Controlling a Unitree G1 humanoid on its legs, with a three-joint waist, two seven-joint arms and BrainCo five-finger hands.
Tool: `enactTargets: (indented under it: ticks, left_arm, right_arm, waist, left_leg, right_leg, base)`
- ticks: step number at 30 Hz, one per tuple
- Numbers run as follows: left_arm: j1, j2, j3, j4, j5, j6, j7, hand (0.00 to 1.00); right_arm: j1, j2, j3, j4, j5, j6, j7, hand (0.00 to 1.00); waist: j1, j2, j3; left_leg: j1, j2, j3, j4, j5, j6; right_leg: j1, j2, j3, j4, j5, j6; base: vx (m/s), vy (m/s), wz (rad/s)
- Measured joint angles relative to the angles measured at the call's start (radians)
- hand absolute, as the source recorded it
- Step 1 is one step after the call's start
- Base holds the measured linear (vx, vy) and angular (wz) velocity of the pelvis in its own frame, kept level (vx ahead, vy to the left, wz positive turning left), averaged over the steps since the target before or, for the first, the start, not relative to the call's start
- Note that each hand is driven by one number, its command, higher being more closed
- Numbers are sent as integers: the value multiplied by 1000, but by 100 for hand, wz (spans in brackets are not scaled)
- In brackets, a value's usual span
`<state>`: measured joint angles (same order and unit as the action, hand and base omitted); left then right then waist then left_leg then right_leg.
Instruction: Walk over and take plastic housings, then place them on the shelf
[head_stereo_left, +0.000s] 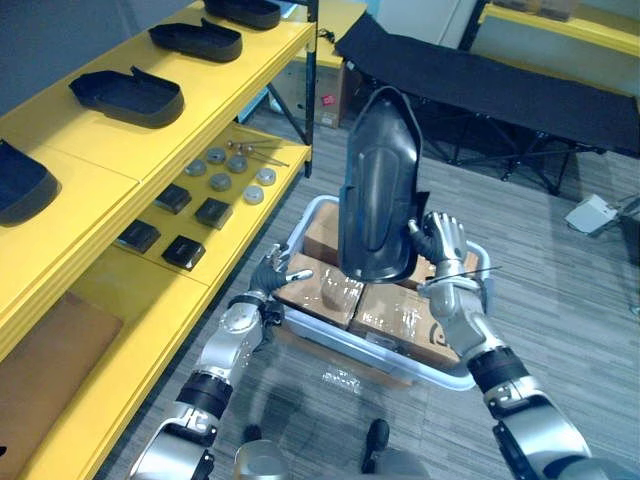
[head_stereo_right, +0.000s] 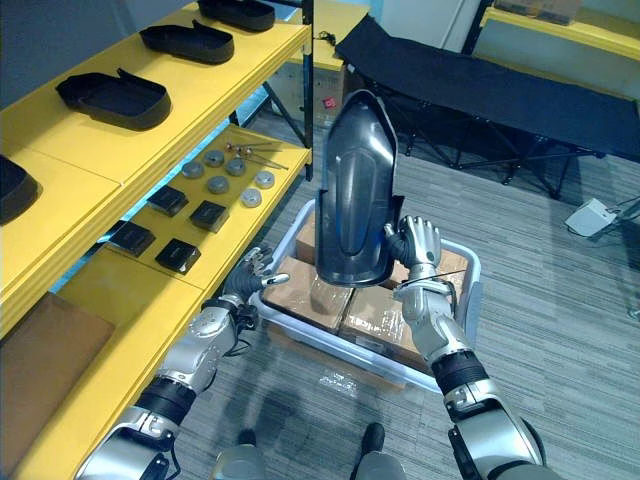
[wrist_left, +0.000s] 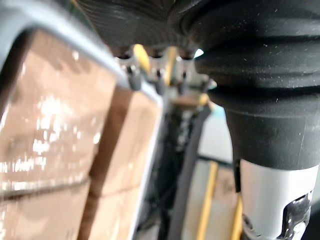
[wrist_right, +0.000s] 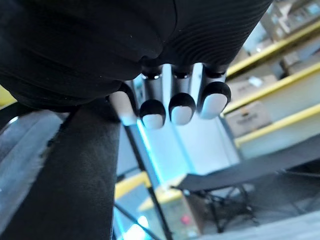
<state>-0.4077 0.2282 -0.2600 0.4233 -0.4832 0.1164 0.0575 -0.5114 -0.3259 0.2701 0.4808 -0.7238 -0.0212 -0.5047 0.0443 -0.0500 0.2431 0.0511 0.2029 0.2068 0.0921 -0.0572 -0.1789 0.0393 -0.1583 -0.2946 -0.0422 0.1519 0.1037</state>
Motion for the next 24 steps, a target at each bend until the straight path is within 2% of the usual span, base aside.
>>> enactTargets:
  ticks: [2,4,8,18,24]
  left_arm:
    - [-4,-3,-11,21,-65,30,-6,0]
    - [-9,-2,-18,23,-98,40,-14,0]
    - [-36,-3,-27,23,-124,47,-23,0]
    - [-45,-2,-27,21,-306,66,-50,0]
    - [-47,-1,-29,-23,-424,61,-147,0]
  right_arm:
    - [8,-7,19,-2,-33,-24,0,100]
    - [10,-13,23,-3,-45,-45,0,100]
    - [10,-16,25,-9,-80,-71,0,100]
    - [23,-58,27,-38,-116,-109,1,100]
    - [38,-79,46,-38,-115,-110,2,100]
  waist:
    - [-4,6,-35]
    - [-5,10,-50]
    - [-6,11,-54]
    - [-23,13,-61]
    - [-34,15,-62]
  left_leg:
    - [4,-3,0,-17,11,0]
    - [4,-5,0,-17,12,-1]
    - [10,-10,0,-16,12,0]
    - [18,-18,0,-29,15,2]
    - [18,-24,0,-29,15,2]
  right_leg:
    - [0,0,0,-6,2,1]
    - [0,-1,0,-6,3,2]
    - [5,-5,2,-7,5,5]
    - [23,-8,0,-37,22,6]
    - [21,-15,0,-37,23,7]
  base:
    - [8,2,2]
    - [0,0,0]
    - [0,0,0]
    - [0,0,0]
    - [0,0,0]
